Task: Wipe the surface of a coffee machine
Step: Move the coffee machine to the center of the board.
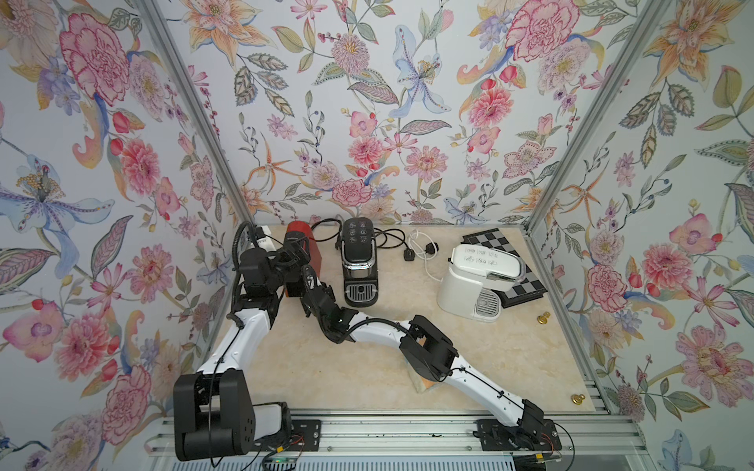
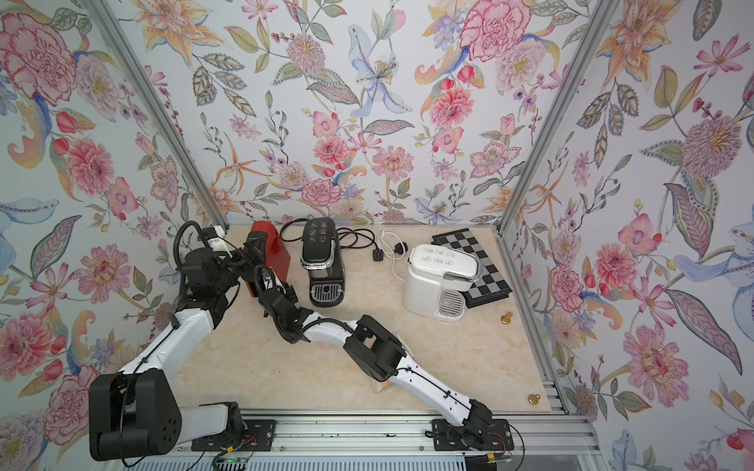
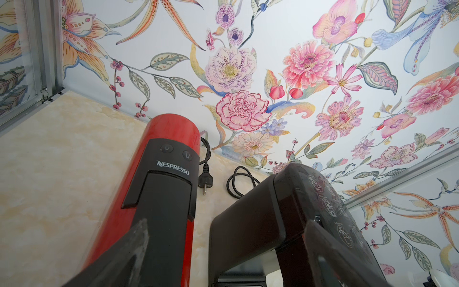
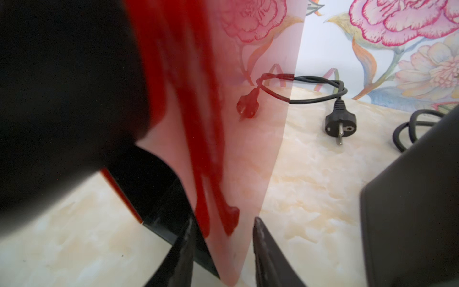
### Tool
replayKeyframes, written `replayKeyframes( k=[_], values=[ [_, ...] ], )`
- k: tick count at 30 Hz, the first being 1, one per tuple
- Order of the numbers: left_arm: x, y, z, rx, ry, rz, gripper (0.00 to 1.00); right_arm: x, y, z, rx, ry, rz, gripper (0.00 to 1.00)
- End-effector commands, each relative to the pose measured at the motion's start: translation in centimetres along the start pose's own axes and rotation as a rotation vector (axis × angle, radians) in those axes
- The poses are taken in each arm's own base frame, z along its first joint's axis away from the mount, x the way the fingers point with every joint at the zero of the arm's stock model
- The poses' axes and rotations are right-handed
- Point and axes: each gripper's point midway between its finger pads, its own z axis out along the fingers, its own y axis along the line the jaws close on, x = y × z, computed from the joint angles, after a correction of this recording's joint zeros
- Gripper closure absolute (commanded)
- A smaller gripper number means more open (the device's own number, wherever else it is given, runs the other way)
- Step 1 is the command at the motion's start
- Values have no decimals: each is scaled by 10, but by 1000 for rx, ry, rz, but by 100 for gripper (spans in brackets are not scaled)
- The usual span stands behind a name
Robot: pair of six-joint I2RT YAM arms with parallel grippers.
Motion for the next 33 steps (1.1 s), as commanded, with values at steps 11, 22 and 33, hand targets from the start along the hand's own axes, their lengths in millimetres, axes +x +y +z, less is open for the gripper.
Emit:
replayKeyframes(
  k=[11,22,33],
  values=[
    [4,-6,-7,43,6,9,1,14,-12,12,16,25,84,76],
    [3,-8,-8,43,9,13,1,18,-16,18,28,49,129,98],
    [-9,-13,-7,52,-16,9,1,13,-25,-2,19,33,113,100]
  ],
)
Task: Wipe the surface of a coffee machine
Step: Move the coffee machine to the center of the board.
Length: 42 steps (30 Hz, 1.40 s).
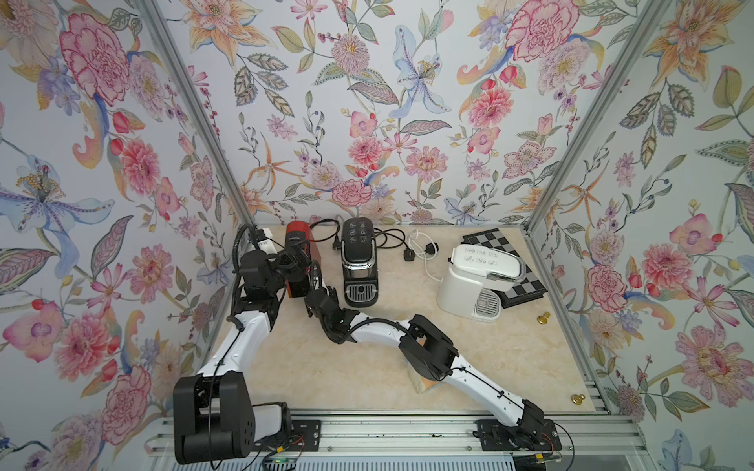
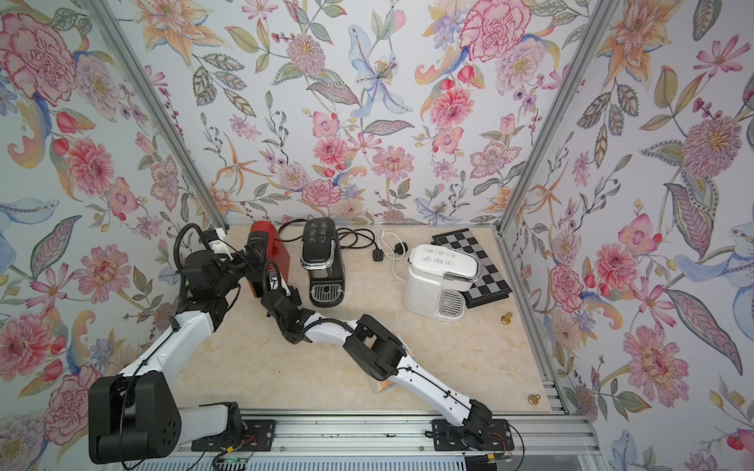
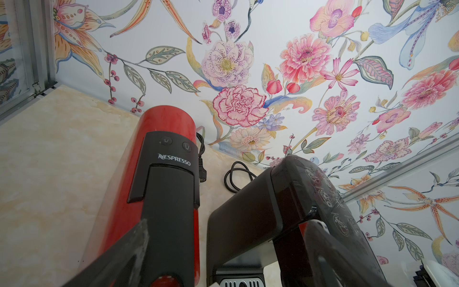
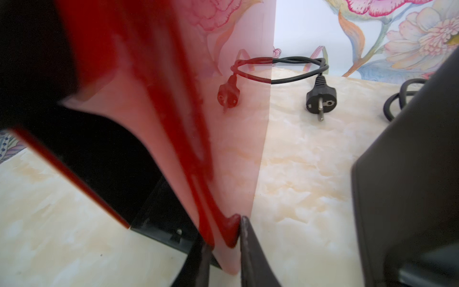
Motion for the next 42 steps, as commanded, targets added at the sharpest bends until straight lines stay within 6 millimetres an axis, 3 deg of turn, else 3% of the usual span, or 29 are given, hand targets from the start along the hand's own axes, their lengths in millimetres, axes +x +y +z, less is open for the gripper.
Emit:
replayKeyframes(
  k=[1,10,16,21,25,35,42],
  values=[
    [-16,-12,-4,37,-33,11,1,2,-10,-3,-28,18,56,100],
    [-23,-17,-6,46,-51,6,1,15,-9,-36,-99,27,18,100],
    [-20,-19,-6,52,-54,-1,1,13,-8,-60,-147,10,-7,100],
    [-19,-23,-5,58,-53,-1,1,15,-10,-90,-183,11,-32,100],
    [-17,-26,-4,64,-55,-3,1,20,-12,-124,-220,25,-53,100],
    [-8,-32,-8,88,-34,28,1,55,-36,-220,-339,134,-121,100],
    [14,-46,-10,138,15,58,1,72,-47,-289,-424,176,-203,100]
  ],
)
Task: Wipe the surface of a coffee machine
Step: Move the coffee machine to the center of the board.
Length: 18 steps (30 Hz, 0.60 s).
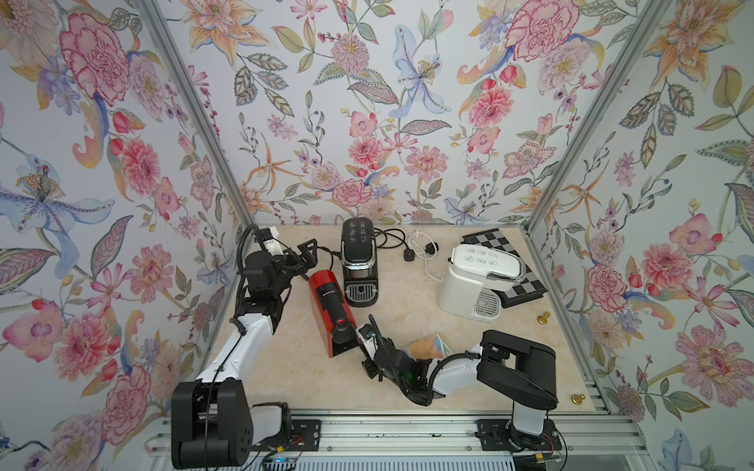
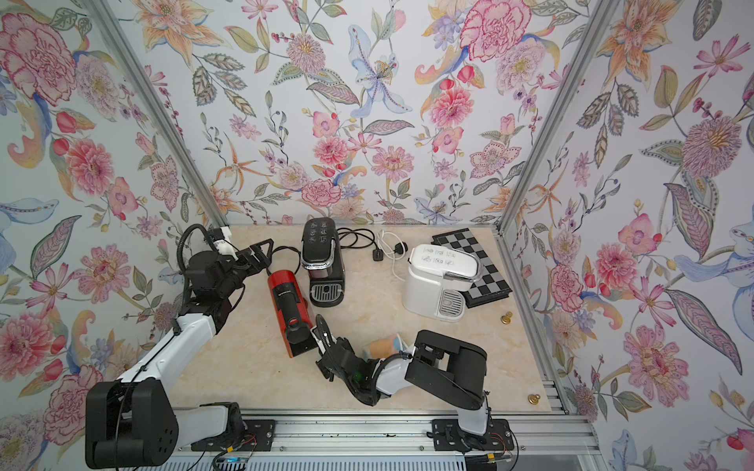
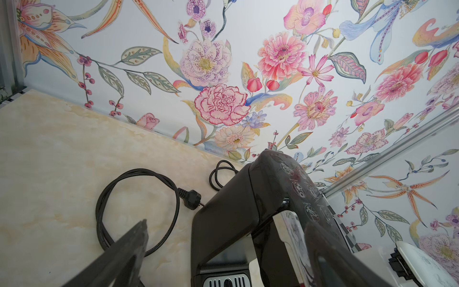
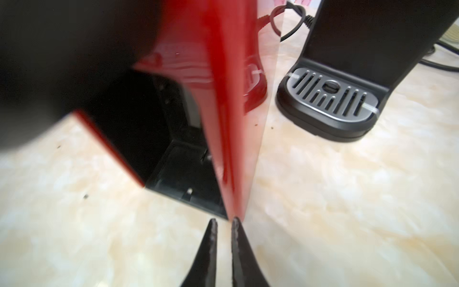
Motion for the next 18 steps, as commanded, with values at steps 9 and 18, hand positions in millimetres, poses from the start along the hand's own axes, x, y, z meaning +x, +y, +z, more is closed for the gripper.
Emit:
replayKeyframes(
  k=[9,18],
  values=[
    [35,-10,-2,39,69,28,1,-3,3,-61,-81,-8,-51,93],
    [53,-6,14,60,159,1,1,-57,-2,-53,-141,-28,-29,35]
  ],
)
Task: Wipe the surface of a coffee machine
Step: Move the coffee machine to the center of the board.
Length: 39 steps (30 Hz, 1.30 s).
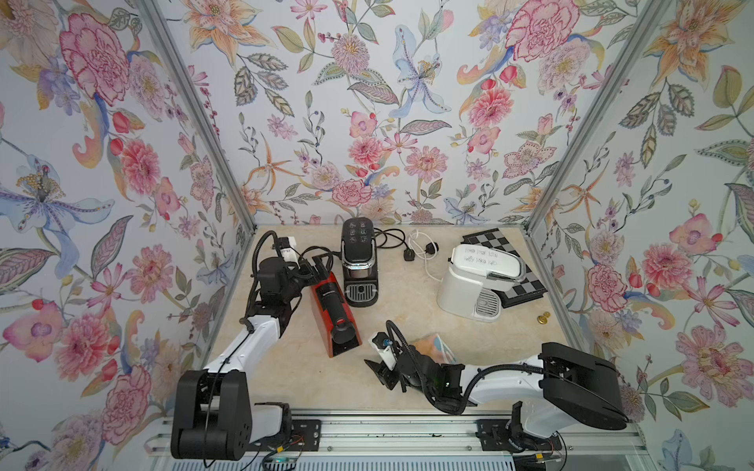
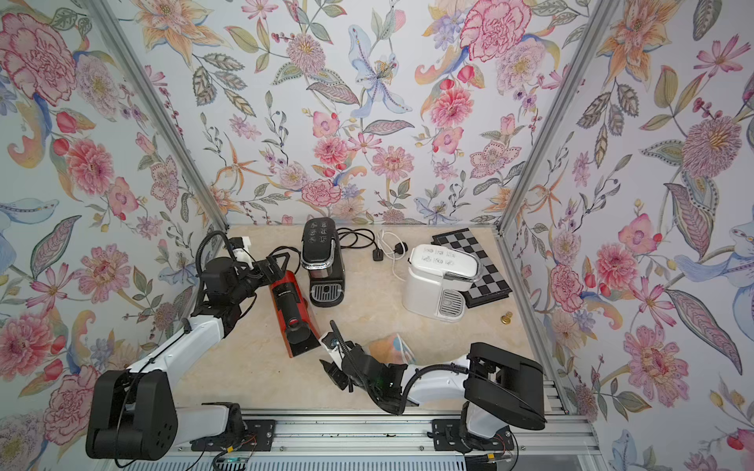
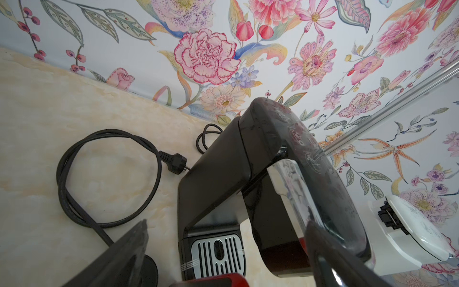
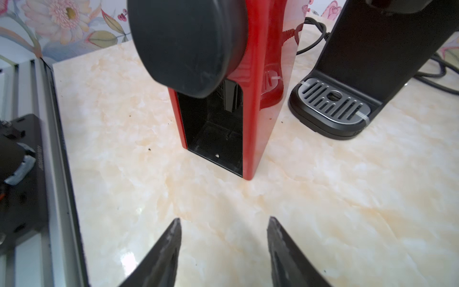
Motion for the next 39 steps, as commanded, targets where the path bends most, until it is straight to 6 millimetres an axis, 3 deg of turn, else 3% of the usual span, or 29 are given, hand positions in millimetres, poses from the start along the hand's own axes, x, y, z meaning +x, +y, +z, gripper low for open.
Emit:
replayKeyframes(
  k=[1,5,9,19,20,32,39],
  values=[
    [-5,-4,3,15,2,14,1,-32,1,-5,-55,-23,12,32],
    [-6,-5,12,37,35,5,1,-51,7,-14,-140,-27,6,17],
    [0,-16,18,107,99,-16,1,-58,7,-17,-198,-14,2,15],
    [24,-36,-8,200,178,-24,1,-98,-11,-28,-515,-78,164,5],
    [27,-40,-10,223,187,-23,1,-102,-11,-27,-553,-83,182,0],
    [63,-50,-22,280,275,-34,1,-122,2,-6,-736,-32,209,0],
    [89,-34,-17,235,351,-22,1,-118,0,21,-746,44,259,0]
  ],
)
